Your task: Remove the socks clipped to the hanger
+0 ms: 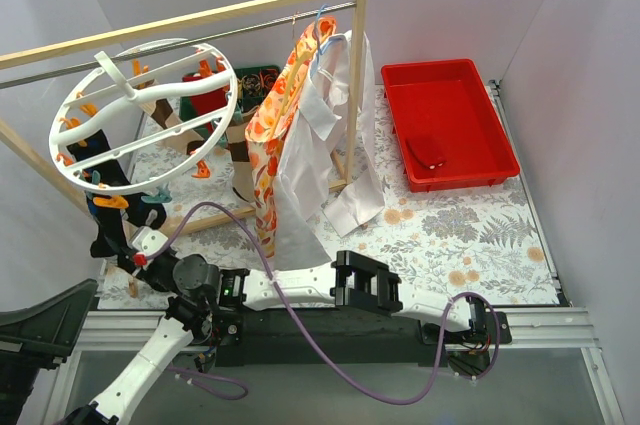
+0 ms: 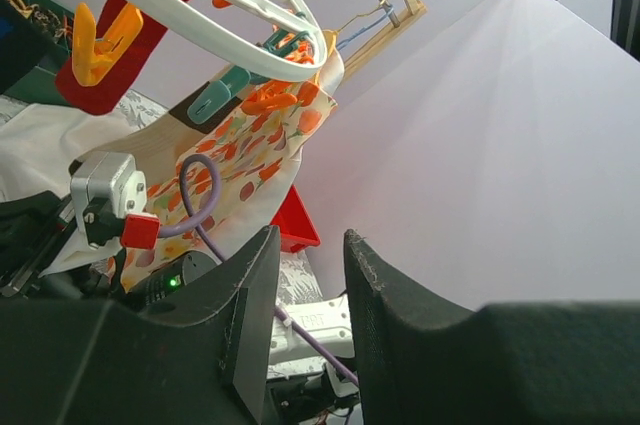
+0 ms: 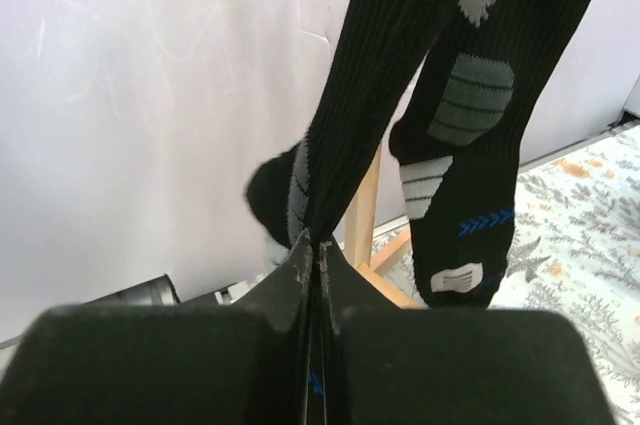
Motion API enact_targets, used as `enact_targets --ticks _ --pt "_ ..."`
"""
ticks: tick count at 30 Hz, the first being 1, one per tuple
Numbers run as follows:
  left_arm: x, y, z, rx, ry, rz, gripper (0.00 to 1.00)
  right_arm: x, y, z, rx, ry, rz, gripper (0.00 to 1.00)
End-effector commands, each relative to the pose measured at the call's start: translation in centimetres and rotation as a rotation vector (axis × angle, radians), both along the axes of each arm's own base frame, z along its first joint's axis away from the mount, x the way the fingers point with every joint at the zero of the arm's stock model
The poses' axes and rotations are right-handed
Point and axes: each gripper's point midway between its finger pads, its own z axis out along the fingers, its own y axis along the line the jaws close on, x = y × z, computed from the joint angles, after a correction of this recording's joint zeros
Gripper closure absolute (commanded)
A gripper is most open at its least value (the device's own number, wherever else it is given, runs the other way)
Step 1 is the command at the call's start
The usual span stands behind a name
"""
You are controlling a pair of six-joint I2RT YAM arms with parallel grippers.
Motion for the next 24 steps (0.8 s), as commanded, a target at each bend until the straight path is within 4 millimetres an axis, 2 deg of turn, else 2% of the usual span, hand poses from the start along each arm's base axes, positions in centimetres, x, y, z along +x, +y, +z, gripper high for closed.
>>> enact_targets --ticks 1,5,6,7,8,9,10,11,12,13,14,15,16,17,18,20,21,24 --pt "0.8 -0.3 -0.9 0.023 0.05 0.002 0.7 0.1 -1.4 4.4 0.103 0.01 0.013 0.99" --pt "0.8 -0.2 -1.3 0.006 0.047 0.01 0.71 -0.9 -3.5 4.7 0.086 0.022 0.062 0.99" --pt "0.8 -0.2 -1.3 -0.002 0.049 0.01 0.71 -1.1 -4.4 6.4 0.108 0.022 0.076 0.99" --pt "1.0 -0.2 -1.6 -0.002 0.057 0.012 0.72 -1.3 -4.9 5.1 0.073 0.023 0.084 0.99" --pt "1.0 -0.2 -1.6 -0.006 0.052 0.012 0.72 -1.5 -5.4 5.2 0.067 0.021 0.097 0.99" --pt "1.0 -0.2 -1.7 -0.011 0.053 0.012 0.73 -2.2 -6.4 7.5 0.092 0.007 0.137 0.99" --pt "1.2 -0.1 -1.7 -0.019 0.061 0.019 0.74 -2.5 -7.0 6.0 0.053 0.001 0.16 0.99" --pt "1.3 0.0 -1.9 -0.025 0.066 0.029 0.74 -3.1 -7.6 6.5 0.052 -0.005 0.188 0.99" --pt "1.4 0.2 -1.9 -0.034 0.07 0.039 0.75 -4.0 -8.9 8.5 0.075 -0.016 0.241 0.99" --pt "1.4 0.3 -2.0 -0.048 0.075 0.044 0.75 -4.5 -9.7 8.7 0.07 -0.022 0.268 0.99" --pt "1.7 0.5 -2.1 -0.056 0.078 0.061 0.75 -5.0 -10.5 6.9 0.025 -0.022 0.297 0.99" --pt "1.8 0.6 -2.2 -0.062 0.08 0.069 0.76 -5.9 -11.8 8.7 0.049 -0.037 0.344 0.99" --pt "1.9 0.6 -2.0 -0.07 0.073 0.074 0.76 -6.3 -12.5 8.9 0.048 -0.025 0.366 0.99" --pt "2.4 0.4 -2.4 -0.067 0.086 0.075 0.76 -7.0 -13.4 7.5 0.015 -0.017 0.404 0.99" --pt "2.6 0.3 -2.5 -0.071 0.087 0.074 0.76 -7.2 -14.5 8.9 0.03 -0.021 0.419 0.99" --pt "3.2 -0.2 -2.3 -0.078 0.075 0.065 0.76 -7.7 -15.8 8.0 -0.005 -0.015 0.451 0.99" --pt "3.9 -0.8 -2.8 -0.069 0.089 0.058 0.76 -7.9 -16.7 8.9 0.003 -0.015 0.463 0.99" --pt "5.1 -1.8 -2.8 -0.074 0.091 0.044 0.75 -7.9 -18.7 8.5 -0.034 0.009 0.513 0.99"
